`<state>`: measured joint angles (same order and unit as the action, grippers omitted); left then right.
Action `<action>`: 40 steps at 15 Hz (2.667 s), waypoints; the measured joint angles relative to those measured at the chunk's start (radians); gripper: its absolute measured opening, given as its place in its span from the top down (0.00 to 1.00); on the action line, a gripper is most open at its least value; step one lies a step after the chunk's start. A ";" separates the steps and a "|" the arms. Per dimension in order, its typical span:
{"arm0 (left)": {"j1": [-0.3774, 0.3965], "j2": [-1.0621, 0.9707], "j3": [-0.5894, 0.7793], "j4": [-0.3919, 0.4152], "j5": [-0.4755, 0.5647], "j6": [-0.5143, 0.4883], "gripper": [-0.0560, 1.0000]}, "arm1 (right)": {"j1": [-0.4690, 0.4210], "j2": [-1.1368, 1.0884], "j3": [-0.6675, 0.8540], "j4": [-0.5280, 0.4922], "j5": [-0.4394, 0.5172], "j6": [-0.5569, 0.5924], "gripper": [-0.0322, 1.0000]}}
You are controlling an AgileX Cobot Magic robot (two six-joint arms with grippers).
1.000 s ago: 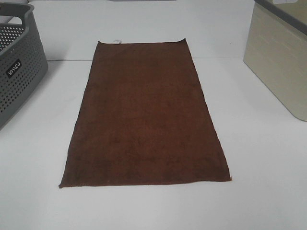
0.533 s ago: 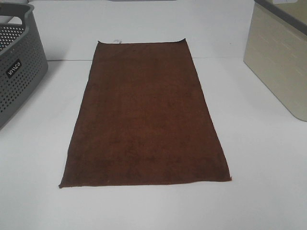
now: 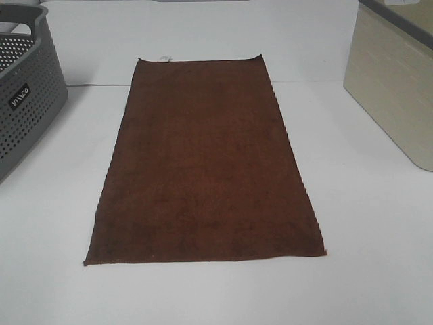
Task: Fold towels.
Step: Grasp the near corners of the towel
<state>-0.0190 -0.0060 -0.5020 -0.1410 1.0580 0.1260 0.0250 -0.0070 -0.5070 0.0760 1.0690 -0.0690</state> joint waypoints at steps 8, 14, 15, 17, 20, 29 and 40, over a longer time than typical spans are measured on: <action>0.000 0.000 -0.012 -0.010 -0.231 -0.076 0.23 | 0.000 0.067 -0.010 0.000 -0.049 0.022 0.17; 0.000 0.279 0.060 -0.173 -0.383 -0.080 0.23 | 0.000 0.394 -0.017 0.081 -0.160 0.096 0.19; 0.000 0.349 0.060 -0.221 -0.385 -0.080 0.23 | 0.000 0.458 -0.017 0.097 -0.175 0.102 0.20; 0.000 0.511 0.060 -0.316 -0.388 -0.077 0.23 | 0.000 0.604 -0.017 0.146 -0.210 0.099 0.20; 0.000 0.770 0.060 -0.461 -0.401 0.026 0.23 | 0.000 0.820 -0.017 0.253 -0.263 -0.001 0.21; 0.000 1.390 0.060 -0.893 -0.541 0.502 0.23 | 0.000 1.368 -0.037 0.700 -0.386 -0.441 0.23; 0.000 1.825 -0.073 -1.289 -0.522 0.965 0.23 | 0.111 1.796 -0.214 0.798 -0.565 -0.630 0.22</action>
<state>-0.0190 1.8190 -0.5750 -1.4300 0.5360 1.0910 0.1360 1.7890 -0.7210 0.8740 0.5040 -0.6990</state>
